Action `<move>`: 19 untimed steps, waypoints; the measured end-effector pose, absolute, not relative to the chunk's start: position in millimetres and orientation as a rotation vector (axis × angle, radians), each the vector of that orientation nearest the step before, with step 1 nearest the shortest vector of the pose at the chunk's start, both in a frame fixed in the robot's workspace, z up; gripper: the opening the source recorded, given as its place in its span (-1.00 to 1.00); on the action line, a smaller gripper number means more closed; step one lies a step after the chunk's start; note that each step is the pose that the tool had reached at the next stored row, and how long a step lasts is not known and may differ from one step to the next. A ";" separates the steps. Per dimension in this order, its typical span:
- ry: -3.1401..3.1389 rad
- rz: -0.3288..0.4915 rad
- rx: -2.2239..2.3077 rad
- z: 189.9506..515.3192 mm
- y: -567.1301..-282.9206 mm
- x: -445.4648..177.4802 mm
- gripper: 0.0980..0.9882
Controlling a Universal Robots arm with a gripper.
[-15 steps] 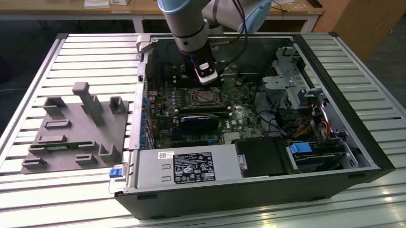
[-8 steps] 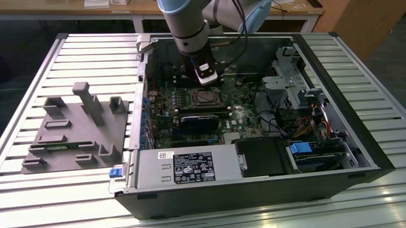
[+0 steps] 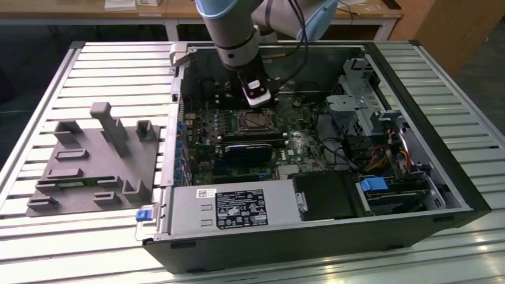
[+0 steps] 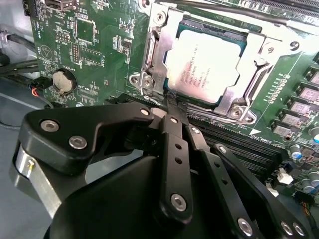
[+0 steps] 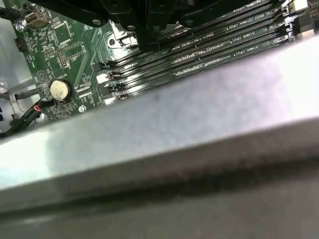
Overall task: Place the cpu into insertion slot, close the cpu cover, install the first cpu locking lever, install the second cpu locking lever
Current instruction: 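Install the first cpu locking lever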
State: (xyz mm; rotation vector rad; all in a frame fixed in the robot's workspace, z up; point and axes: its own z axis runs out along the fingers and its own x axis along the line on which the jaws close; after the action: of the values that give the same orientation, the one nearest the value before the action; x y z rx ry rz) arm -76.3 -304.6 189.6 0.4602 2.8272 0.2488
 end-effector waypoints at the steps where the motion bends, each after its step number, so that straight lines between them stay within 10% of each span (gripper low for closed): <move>1: 2.827 0.248 0.460 189.7 -304.6 -76.4 -0.99; 19: 2.827 0.249 0.461 212.8 -304.7 -76.4 -0.99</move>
State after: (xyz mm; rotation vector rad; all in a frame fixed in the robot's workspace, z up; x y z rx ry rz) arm -76.4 -304.7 212.8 0.4606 2.8271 0.2486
